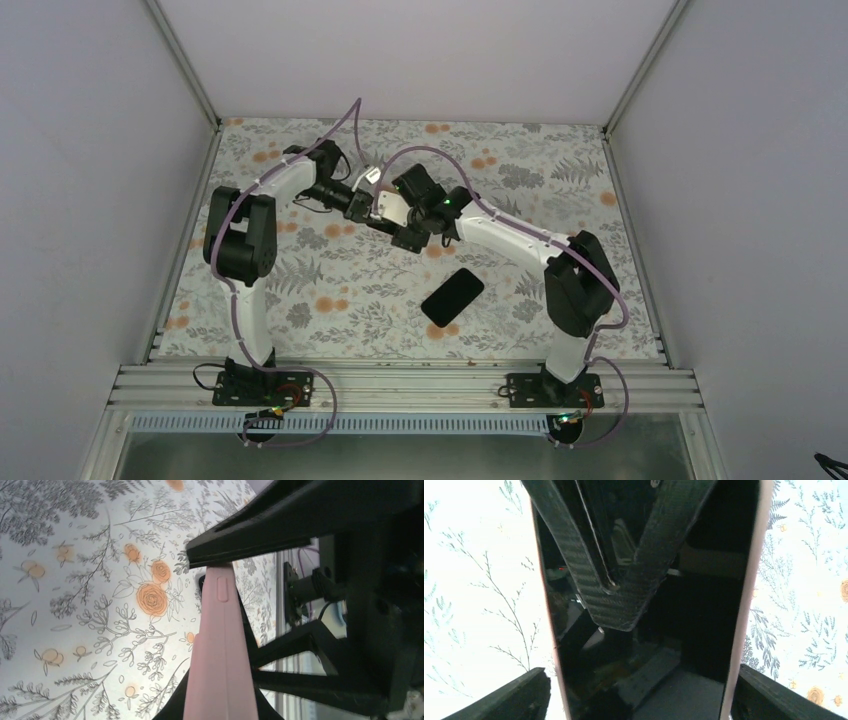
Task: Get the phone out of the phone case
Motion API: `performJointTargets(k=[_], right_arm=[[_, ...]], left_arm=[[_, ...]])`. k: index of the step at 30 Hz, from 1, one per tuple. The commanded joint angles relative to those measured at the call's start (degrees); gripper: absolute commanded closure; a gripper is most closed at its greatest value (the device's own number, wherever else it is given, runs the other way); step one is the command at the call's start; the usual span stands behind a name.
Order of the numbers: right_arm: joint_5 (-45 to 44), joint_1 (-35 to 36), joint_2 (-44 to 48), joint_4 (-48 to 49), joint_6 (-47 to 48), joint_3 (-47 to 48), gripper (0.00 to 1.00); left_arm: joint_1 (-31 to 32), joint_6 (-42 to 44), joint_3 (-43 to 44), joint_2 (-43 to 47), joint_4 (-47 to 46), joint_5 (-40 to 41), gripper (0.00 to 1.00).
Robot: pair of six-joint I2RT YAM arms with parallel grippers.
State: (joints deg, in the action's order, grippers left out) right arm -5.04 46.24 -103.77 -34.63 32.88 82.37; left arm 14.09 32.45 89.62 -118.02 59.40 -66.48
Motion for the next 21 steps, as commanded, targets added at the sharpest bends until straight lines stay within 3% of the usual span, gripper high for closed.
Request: performJointTargets(k=[1,3,8,16,21], right_arm=[[0.5,0.7,3.5,3.1,0.0,-1.1,0.08],[0.6,0.2,4.0,3.0,0.3,-1.7,0.01],[7.1,-5.0,7.8,-0.3,1.2,-1.5,0.00],[32.9,-20.2,18.3,-6.3,11.2,-7.4,0.00],[36.8,-20.8,17.8,-6.7,15.5,-10.8,0.03]], left_arm=[[0.0,7.8,2.3,-0.8,1.8,-1.7,0.98],[0.0,10.9,3.3,-0.7,5.0,-2.1,0.98],[0.1,12.9,4.0,1.5,6.1,2.8,0.98],[3.3,17.6,3.0,14.3,2.0,13.6,0.98],[4.9,26.2,2.7,18.4,4.3,10.5,0.98]])
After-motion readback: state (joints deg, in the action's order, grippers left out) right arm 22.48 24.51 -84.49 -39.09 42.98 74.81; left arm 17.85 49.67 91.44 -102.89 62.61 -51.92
